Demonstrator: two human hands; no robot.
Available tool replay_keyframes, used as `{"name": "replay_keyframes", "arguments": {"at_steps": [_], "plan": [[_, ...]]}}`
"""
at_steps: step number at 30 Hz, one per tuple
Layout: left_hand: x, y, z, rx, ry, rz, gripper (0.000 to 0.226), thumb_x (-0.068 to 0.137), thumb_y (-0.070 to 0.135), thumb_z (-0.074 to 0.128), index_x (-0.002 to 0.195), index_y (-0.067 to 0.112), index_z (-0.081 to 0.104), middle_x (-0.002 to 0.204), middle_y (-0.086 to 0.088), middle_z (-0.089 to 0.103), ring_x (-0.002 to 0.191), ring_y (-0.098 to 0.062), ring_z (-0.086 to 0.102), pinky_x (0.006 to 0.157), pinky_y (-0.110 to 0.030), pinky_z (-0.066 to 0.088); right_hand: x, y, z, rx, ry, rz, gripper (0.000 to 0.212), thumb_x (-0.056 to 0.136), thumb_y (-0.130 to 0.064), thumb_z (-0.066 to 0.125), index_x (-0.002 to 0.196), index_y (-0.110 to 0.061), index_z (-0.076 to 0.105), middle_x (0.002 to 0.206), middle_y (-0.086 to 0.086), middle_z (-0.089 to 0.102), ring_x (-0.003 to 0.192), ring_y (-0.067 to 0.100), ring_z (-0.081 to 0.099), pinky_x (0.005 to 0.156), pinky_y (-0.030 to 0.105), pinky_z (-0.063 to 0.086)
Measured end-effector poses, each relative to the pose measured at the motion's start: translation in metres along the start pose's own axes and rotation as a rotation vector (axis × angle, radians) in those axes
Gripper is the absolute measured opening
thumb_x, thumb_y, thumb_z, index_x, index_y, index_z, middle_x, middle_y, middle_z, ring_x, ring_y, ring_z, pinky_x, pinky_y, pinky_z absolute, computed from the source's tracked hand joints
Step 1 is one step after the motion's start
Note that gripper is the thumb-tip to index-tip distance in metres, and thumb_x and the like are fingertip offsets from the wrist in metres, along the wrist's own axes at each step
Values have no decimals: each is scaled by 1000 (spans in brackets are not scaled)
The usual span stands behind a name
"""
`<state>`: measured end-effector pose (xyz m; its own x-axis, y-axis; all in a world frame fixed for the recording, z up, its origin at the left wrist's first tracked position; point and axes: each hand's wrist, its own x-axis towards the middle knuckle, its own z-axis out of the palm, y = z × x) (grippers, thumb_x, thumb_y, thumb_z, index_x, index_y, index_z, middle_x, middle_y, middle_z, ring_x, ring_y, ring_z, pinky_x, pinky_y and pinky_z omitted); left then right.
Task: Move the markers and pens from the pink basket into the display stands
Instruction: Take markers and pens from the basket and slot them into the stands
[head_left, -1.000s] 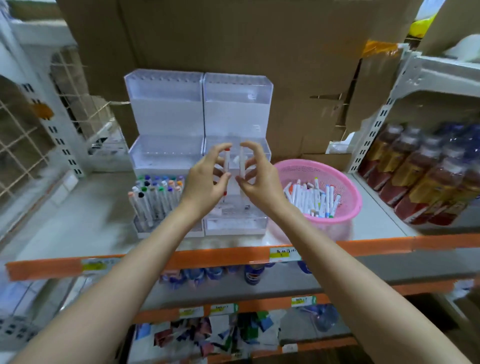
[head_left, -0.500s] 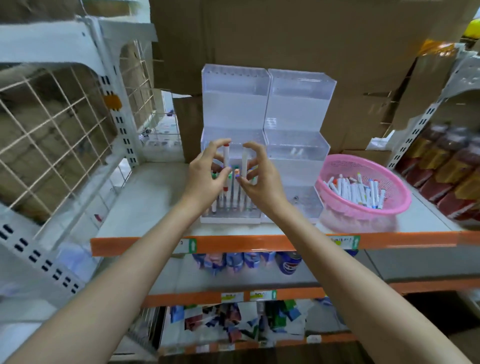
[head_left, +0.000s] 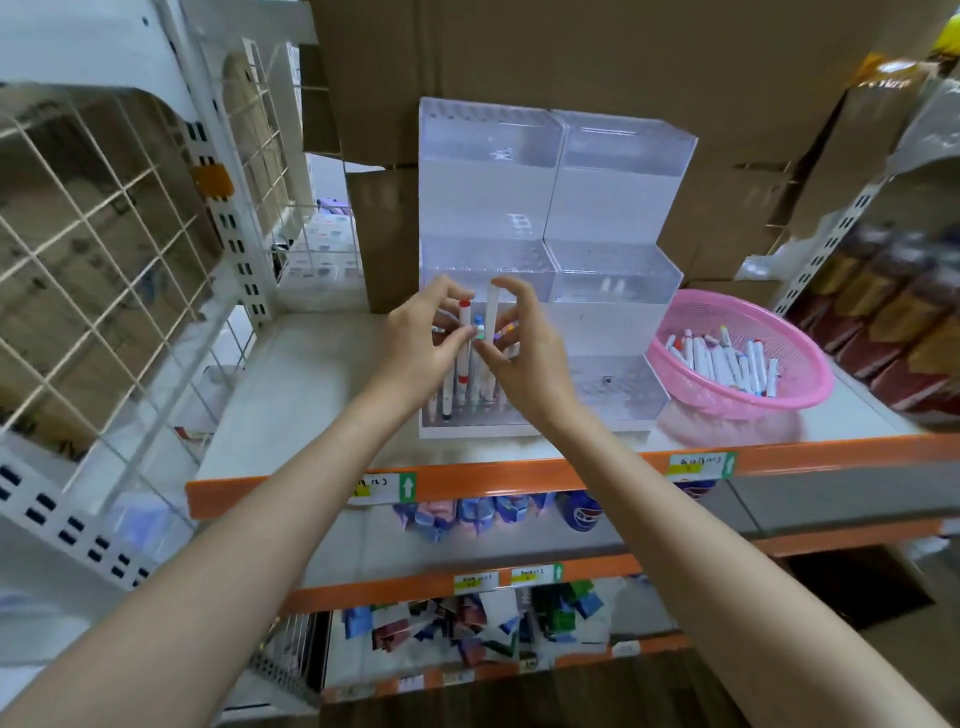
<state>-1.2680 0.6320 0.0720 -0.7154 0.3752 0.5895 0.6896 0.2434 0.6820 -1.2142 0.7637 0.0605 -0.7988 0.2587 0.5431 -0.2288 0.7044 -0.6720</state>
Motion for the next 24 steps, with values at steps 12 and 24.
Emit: {"name": "replay_keyframes", "arguments": {"at_steps": [12,24], "plan": [[-4,-3,-1,-14,-53,10,13,82,4,70,92,5,62,83,10,62,77,4,61,68,-3,46,-6,8,9,4,34,-4,54,85,-14,71,129,-20,41,82,-8,53,72,8,58,62,29,54],[-2,-7,-4,109,-51,125,14,78,7,75,89,4,68,80,3,68,76,-13,66,69,-31,56,-7,8,12,-18,23,32,54,86,-12,70,129,-24,41,81,-14,52,73,7,58,66,31,53]]}}
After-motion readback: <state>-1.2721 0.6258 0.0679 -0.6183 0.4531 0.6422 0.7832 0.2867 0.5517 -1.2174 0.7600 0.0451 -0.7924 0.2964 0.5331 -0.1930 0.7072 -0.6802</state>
